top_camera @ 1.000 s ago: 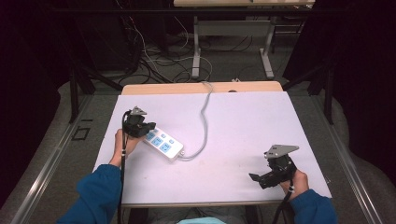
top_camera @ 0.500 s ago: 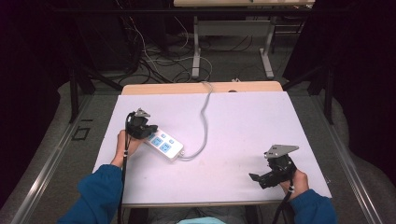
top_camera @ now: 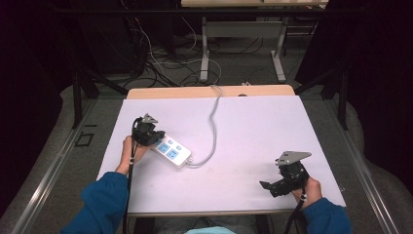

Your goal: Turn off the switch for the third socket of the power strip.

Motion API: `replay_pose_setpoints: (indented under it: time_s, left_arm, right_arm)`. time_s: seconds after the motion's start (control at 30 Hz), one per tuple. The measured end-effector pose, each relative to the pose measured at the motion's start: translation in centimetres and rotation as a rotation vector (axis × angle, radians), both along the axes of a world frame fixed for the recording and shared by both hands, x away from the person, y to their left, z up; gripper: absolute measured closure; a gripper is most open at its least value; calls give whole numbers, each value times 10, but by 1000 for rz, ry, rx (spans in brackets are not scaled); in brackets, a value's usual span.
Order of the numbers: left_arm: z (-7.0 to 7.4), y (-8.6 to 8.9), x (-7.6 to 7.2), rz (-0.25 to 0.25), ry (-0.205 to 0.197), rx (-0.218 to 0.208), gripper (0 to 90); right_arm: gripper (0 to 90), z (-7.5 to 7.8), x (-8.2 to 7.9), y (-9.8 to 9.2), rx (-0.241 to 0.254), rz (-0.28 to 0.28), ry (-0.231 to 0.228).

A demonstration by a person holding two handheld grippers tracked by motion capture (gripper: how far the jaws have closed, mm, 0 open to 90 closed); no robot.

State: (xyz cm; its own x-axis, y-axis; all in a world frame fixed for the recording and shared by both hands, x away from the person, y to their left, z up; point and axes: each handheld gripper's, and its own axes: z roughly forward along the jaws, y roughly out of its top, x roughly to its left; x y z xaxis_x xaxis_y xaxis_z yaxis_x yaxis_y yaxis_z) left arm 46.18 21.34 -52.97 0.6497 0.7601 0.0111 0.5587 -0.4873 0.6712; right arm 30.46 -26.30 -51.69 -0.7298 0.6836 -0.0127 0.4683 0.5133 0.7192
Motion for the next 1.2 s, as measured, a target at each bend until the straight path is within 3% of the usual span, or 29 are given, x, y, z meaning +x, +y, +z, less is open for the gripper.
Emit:
replay_pose_setpoints:
  time_s: [0.07, 0.13, 0.27, 0.47, 0.53, 1.2]
  left_arm:
    - [-1, 0, 0, 9, -11, -12, 900]
    - [0, 0, 0, 0, 1, -2, 900]
    - [-1, -2, 0, 9, -21, 6, 900]
    - [1, -2, -1, 1, 0, 19, 900]
    - [-1, -3, -1, 7, -23, 17, 900]
    - [-1, -5, -2, 9, -29, 32, 900]
  right_arm:
    - [5, 0, 0, 0, -4, -3, -5]
    - [5, 0, 0, 0, 0, -1, 0]
    - [6, 0, 0, 0, -3, -4, -4]
    - [6, 0, 0, -1, -4, 0, -9]
    - [6, 0, 0, -1, -4, -2, -7]
    - [7, 1, 0, -1, -8, 2, -4]
